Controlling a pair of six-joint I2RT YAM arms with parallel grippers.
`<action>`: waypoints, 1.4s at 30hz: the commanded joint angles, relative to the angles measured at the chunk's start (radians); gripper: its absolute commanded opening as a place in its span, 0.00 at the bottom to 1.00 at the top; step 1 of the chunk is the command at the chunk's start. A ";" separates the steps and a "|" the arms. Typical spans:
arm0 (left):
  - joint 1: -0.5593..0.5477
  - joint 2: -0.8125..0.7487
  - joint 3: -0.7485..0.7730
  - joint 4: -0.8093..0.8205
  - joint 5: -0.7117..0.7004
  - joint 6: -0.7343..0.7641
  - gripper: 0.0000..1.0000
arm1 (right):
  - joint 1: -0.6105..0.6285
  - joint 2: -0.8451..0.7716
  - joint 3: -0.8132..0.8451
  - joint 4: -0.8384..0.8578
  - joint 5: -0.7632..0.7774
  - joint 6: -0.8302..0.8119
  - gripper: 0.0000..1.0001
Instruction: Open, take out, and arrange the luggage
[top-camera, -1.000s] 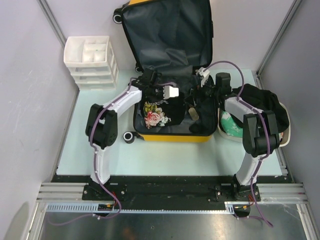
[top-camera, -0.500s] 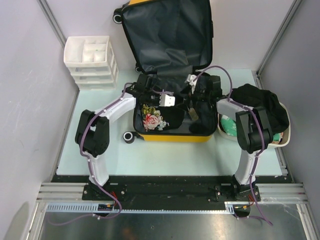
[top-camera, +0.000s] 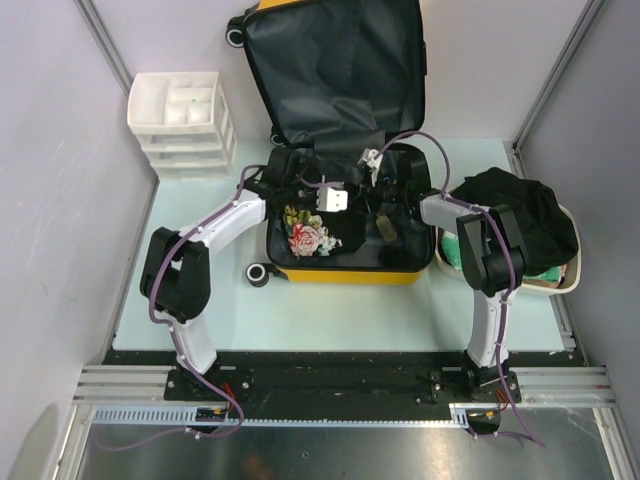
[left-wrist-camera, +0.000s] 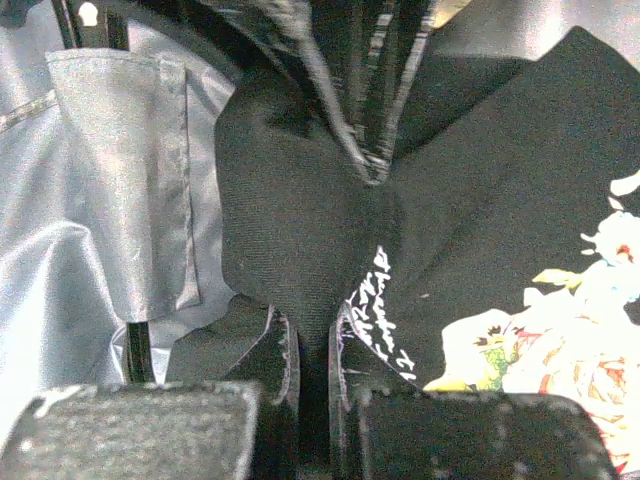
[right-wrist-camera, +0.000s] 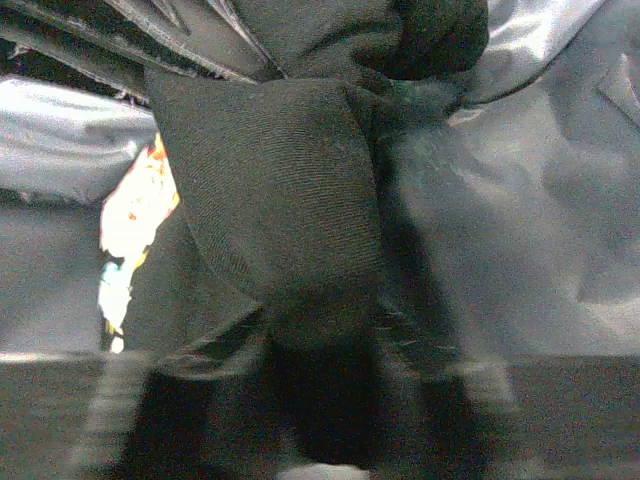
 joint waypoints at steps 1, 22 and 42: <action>0.009 -0.080 0.035 0.082 0.032 -0.054 0.00 | -0.019 -0.048 0.085 -0.022 0.033 0.164 0.16; 0.043 -0.047 0.126 0.084 -0.062 -0.561 0.89 | -0.206 -0.412 0.241 -0.726 0.064 0.644 0.00; 0.041 -0.054 0.083 0.082 -0.027 -0.611 1.00 | -0.574 -0.329 0.933 -1.794 0.417 0.042 0.00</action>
